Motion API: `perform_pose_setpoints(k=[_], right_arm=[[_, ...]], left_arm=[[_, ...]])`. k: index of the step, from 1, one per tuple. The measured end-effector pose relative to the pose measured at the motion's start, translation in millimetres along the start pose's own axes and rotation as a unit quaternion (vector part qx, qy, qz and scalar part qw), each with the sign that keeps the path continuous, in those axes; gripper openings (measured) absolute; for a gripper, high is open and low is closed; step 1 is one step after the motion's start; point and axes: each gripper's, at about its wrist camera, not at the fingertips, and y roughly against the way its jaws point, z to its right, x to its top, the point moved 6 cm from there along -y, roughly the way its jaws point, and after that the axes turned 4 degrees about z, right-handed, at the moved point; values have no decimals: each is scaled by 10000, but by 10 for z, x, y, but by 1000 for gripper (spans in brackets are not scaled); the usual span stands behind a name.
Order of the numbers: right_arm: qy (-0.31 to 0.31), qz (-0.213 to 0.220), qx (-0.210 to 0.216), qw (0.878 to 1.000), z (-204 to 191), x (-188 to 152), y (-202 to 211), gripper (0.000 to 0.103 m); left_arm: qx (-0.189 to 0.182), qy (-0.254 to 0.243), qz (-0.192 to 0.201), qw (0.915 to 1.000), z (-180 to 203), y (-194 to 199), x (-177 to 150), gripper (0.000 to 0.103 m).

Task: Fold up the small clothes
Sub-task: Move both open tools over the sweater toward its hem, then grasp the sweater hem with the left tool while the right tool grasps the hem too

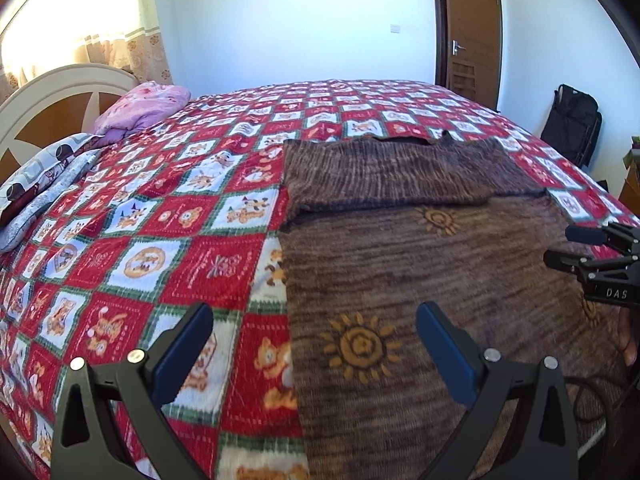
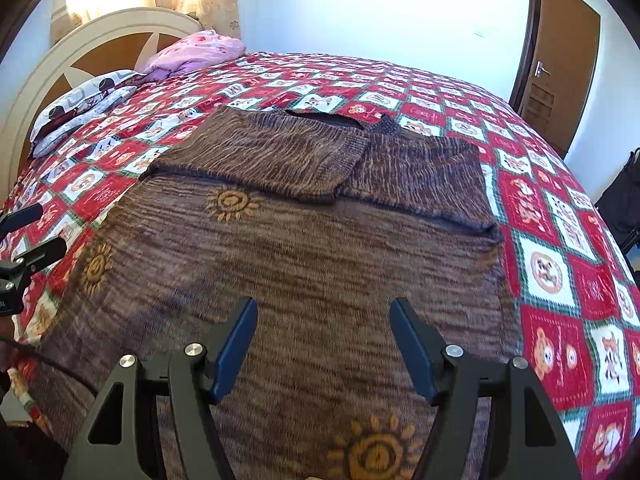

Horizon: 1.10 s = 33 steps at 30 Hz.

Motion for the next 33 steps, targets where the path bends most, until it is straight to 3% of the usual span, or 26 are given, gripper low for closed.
perform_pose_setpoints(k=[21,33], right_arm=[[-204,-118,-235,9994,179,-369,377,70],[-313,-369,-433,9979,336,-912,710,70]], left_arm=[[-194,-364,-30,9991,156,494,-338,103],[-384,-471,-561,9966,215,698,-766,103]])
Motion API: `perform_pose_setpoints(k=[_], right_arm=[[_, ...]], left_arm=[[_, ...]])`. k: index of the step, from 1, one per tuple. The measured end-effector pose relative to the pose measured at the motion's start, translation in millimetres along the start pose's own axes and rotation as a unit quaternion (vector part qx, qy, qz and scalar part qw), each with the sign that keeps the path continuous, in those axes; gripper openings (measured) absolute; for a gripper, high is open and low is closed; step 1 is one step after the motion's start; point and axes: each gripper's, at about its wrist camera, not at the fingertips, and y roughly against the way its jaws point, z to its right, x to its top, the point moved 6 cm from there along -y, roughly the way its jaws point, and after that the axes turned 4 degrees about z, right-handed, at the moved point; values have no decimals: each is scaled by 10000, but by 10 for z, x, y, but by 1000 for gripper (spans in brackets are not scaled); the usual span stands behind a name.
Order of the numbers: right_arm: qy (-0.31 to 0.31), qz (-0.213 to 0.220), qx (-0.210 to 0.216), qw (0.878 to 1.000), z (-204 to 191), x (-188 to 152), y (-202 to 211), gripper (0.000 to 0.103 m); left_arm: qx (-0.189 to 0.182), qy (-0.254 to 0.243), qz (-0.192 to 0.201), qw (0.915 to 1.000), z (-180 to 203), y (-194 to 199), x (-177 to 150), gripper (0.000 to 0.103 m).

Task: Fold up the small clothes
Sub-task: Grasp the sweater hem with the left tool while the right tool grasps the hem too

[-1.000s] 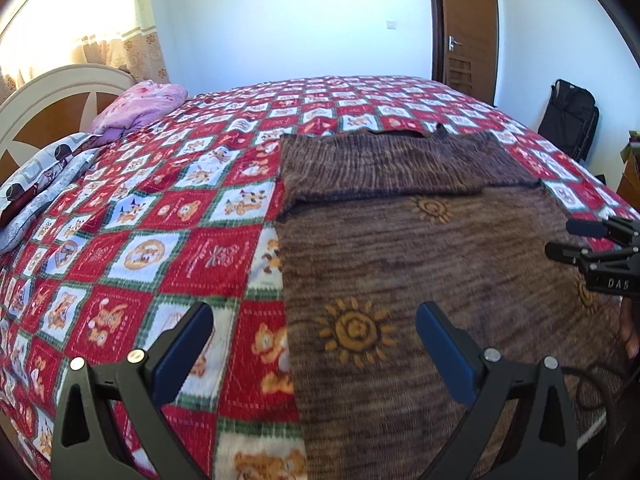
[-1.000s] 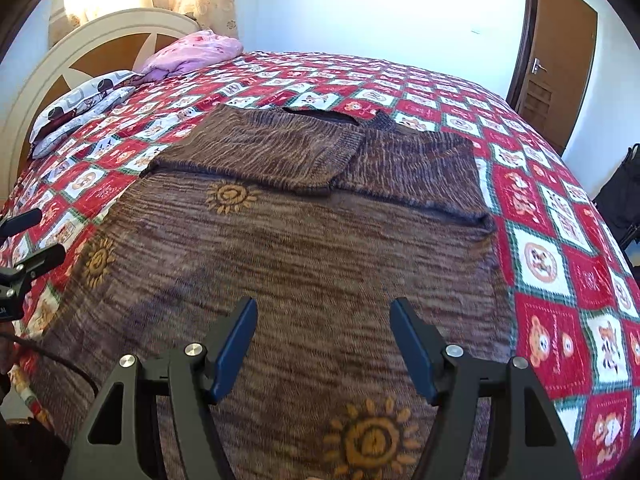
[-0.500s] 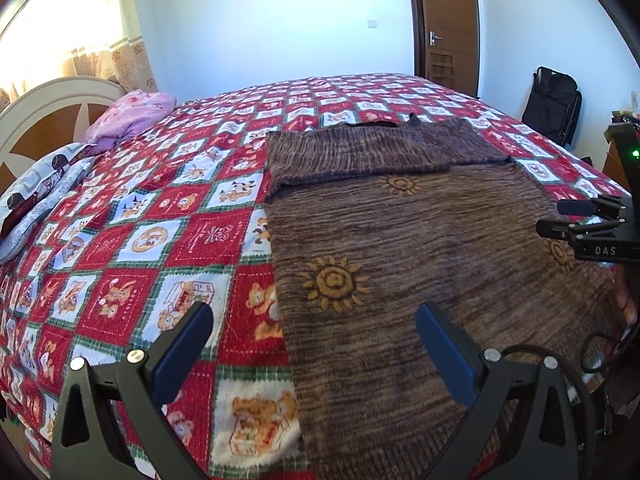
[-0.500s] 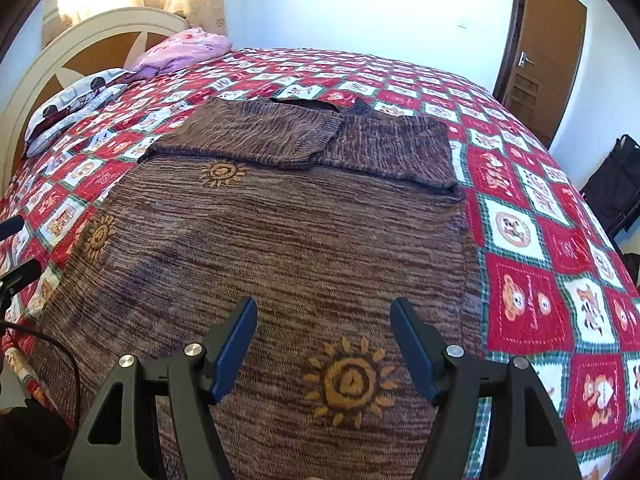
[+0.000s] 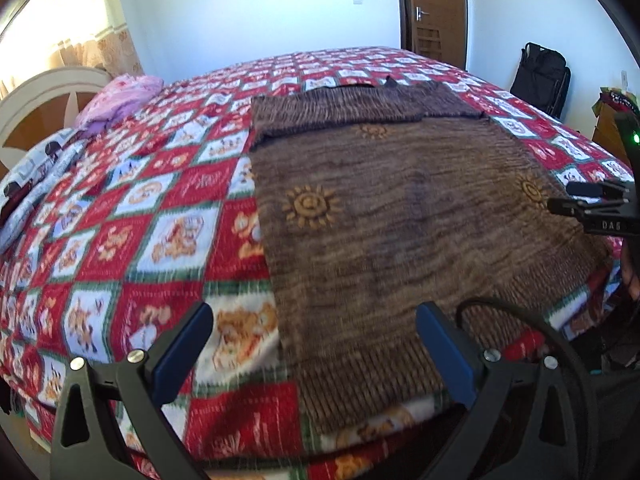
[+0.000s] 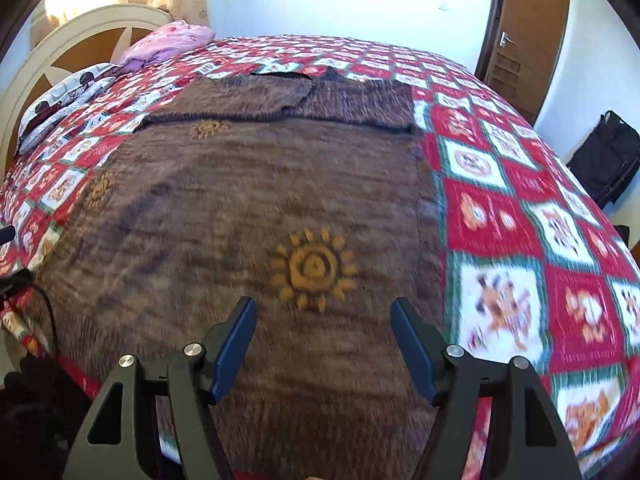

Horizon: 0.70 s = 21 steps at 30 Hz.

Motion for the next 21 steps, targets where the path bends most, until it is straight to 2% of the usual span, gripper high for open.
perform_pose_setpoints(k=[7,14,16,19,21], right_arm=[[-157,36,-92,9998,139,-141,161,70],[-261,45,-156,9995,221,-233,246,70],[-246,33,-207,9995,233,-270,245,70],[-306,-39,-185,9994,251,-323,222,70],[-330,-47,-177,9993,260,-344,223,70]], left_arm=[[-329,351,-547,9973,-11,-109,-231,102],[-649,911,-1017,9885,-84,-203,-401,80],[-653,909,-992,9888,-68,-179,-402,78],[-733,873,-1001,9884,-19,-145,-412,69],[-818,853,-1019,9877,11,-125,-422,69]])
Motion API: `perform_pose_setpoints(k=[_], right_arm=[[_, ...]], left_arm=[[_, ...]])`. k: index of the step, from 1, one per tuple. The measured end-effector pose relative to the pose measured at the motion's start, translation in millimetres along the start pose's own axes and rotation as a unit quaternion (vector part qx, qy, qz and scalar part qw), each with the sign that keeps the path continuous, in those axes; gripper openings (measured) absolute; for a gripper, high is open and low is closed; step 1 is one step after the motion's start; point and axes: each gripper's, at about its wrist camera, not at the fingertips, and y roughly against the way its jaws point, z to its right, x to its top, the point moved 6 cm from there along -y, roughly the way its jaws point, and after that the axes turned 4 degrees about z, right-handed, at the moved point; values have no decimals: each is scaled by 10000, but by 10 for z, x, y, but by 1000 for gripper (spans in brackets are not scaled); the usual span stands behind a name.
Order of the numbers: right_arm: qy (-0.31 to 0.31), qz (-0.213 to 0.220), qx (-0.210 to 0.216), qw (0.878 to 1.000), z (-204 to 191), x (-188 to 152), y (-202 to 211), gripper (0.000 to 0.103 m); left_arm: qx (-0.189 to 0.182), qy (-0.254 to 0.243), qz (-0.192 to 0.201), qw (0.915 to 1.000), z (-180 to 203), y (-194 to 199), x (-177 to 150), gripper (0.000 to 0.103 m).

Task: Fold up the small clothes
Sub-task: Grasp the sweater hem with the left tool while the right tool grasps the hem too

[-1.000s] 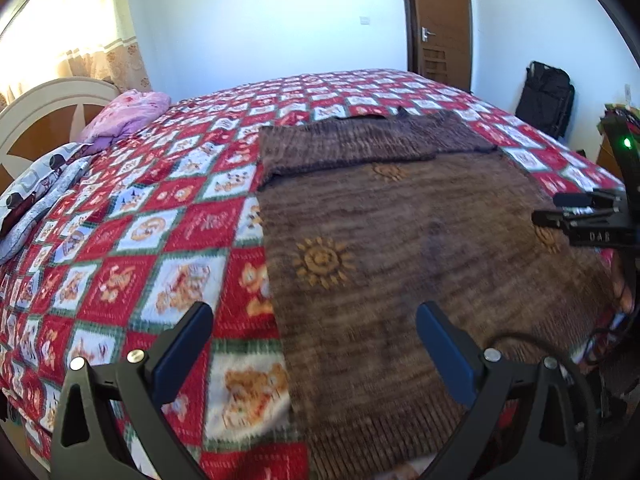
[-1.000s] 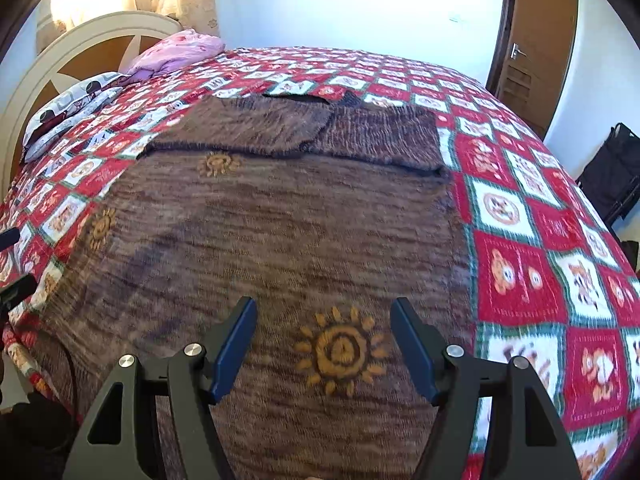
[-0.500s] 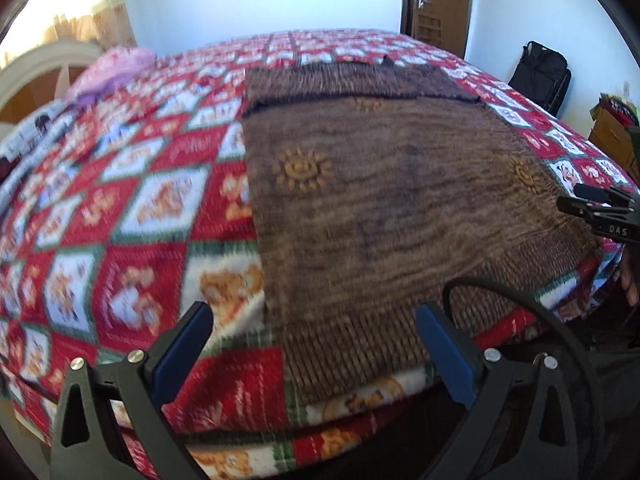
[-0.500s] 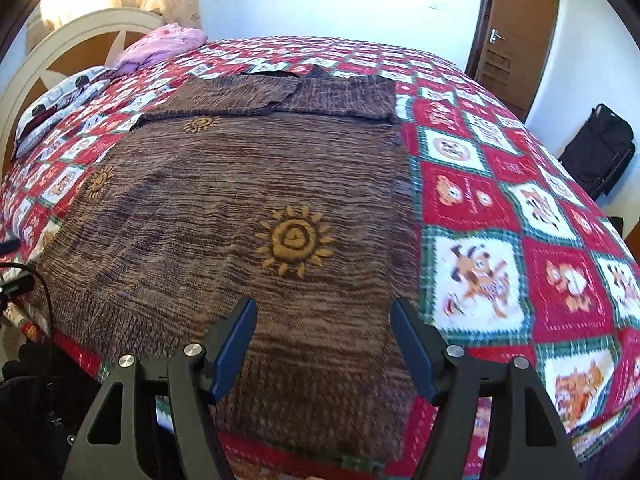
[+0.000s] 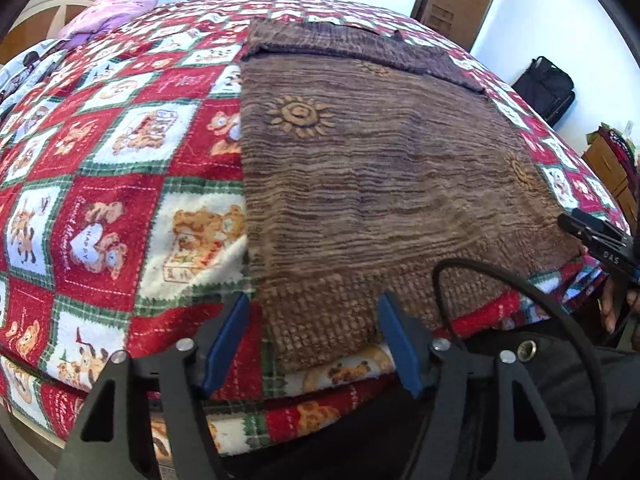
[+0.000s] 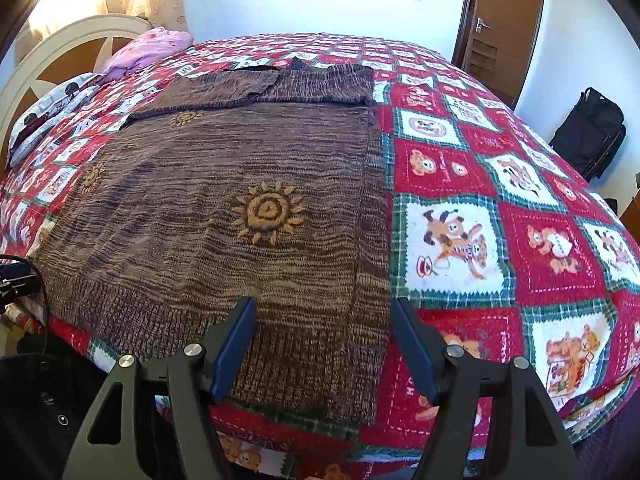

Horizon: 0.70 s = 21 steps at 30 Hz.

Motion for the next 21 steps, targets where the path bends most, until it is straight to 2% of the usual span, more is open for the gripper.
perform_pose_setpoints(k=[10,15,16,17,21], right_arm=[[-152,-12,15,9999,105,-87,123,70],[-478,-50,35,9988,268,-164,211,70],[-555,-109,96,9984,284,-190,209,70],[-623,-170,176,9978,289,-217,199,70],[-604,-142,189,9979,250,-236,190,70]], left_arm=[[49,-139,12,9999,31,-12,-5,68],[53,-191,51,9998,39,-1,-5,47],[4,-224,61,9997,56,1,-5,35],[-82,-253,66,9996,78,5,-7,30],[-172,-296,54,9994,113,-2,-13,29]])
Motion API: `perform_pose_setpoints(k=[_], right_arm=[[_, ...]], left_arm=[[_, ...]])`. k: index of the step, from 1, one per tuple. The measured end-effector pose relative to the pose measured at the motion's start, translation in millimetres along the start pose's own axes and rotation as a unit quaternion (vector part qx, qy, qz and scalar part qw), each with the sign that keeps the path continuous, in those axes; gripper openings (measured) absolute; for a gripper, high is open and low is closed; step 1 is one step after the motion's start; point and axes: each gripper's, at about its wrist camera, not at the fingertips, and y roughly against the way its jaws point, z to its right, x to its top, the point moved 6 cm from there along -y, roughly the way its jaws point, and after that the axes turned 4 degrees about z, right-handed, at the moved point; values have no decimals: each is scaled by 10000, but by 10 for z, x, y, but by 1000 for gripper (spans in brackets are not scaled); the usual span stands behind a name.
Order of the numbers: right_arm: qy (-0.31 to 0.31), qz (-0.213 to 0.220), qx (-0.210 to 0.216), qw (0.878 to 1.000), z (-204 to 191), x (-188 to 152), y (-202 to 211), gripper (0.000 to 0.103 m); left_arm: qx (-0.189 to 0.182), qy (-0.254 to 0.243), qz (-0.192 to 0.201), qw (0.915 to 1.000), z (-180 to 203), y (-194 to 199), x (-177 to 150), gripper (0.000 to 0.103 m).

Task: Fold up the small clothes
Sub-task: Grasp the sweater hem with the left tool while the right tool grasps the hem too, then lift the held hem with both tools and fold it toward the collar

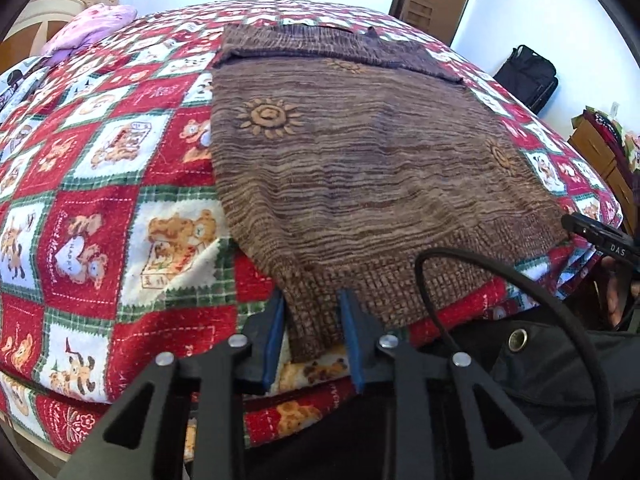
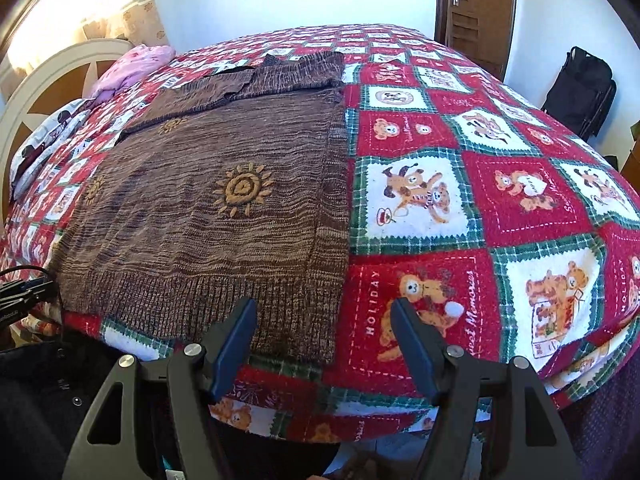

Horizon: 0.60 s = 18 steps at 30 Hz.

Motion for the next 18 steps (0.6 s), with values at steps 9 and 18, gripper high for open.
perform_pose_setpoints(k=[9,18], right_arm=[[179,66,262,9995,-160,-21,-13,23],[-637,790,999,9898,20,178,237,6]], left_arm=[[-112,-126,-7,9999,89,5,-6,34],[-354,71,814,9960,-35,294,261,10]])
